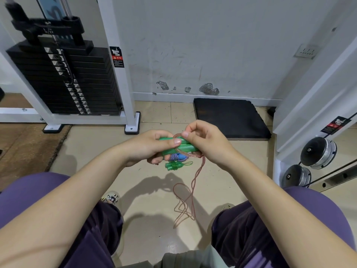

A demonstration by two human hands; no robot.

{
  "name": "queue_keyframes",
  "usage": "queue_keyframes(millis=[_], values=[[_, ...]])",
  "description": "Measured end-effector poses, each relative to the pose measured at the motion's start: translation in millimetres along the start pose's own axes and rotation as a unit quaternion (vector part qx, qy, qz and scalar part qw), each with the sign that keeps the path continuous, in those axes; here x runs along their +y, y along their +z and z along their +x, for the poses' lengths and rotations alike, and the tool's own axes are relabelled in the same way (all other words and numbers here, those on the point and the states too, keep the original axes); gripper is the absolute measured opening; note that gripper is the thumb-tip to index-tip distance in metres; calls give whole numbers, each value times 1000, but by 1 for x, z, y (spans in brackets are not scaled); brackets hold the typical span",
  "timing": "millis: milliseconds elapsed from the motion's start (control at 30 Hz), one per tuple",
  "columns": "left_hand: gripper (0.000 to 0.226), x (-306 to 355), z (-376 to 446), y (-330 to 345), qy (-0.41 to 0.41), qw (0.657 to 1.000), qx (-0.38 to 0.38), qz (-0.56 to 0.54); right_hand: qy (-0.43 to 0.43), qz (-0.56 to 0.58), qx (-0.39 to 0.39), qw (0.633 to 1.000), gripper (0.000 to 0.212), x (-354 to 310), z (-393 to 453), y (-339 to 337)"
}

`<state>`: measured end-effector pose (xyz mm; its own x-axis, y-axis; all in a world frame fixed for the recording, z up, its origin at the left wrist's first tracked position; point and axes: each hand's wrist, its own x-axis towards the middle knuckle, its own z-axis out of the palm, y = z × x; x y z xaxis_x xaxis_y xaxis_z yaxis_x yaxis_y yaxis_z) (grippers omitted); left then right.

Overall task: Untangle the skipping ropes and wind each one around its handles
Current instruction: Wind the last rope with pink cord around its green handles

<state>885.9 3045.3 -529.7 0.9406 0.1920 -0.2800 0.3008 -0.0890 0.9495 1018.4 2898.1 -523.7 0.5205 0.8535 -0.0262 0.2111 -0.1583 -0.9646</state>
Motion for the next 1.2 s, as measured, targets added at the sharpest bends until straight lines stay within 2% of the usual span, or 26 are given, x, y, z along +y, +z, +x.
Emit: queue_keyframes(millis=[100, 200, 300, 367, 467, 567, 633, 767, 867, 967, 1033, 1133, 1200], values=[[39, 1, -1, 5, -3, 999, -30, 15, -17, 1, 45, 999, 12, 0, 0, 1], [38, 1, -1, 9, 3, 999, -29, 17, -23, -6, 58, 998, 15, 0, 0, 1], [40, 0, -1, 8, 12, 999, -30, 25, 0, 4, 15, 1000, 16, 0, 1, -2], [32, 0, -4, 7, 17, 999, -32, 31, 26, 23, -19, 999, 14, -1, 1, -7], [27, 0, -5, 6, 47, 998, -33, 10, 49, 97, -54, 993, 17, -2, 2, -13], [36, -1, -2, 4, 77, 996, -8, -31, 73, 181, -82, 977, 35, 0, 3, -14], [41, -1, 0, 2, 89, 994, 14, -68, 89, 214, -108, 967, 37, 2, 2, -12], [23, 4, 1, -2, 112, 985, 89, -101, 83, 152, -106, 979, 39, 9, 1, -2], [22, 4, 3, -11, 113, 978, 167, -47, 57, 45, -99, 992, 14, 12, 0, 5], [19, 0, 7, -18, 89, 956, 274, 53, 52, -28, -119, 991, 19, 7, -5, 10], [19, -2, 10, -21, 66, 937, 319, 126, 38, -69, -127, 989, 19, 2, -9, 14], [22, -5, 14, -25, 31, 913, 325, 244, -21, -129, -105, 986, 18, -3, -9, 17], [24, -8, 14, -25, 7, 905, 287, 314, -64, -145, -58, 986, 19, -5, -6, 11]])
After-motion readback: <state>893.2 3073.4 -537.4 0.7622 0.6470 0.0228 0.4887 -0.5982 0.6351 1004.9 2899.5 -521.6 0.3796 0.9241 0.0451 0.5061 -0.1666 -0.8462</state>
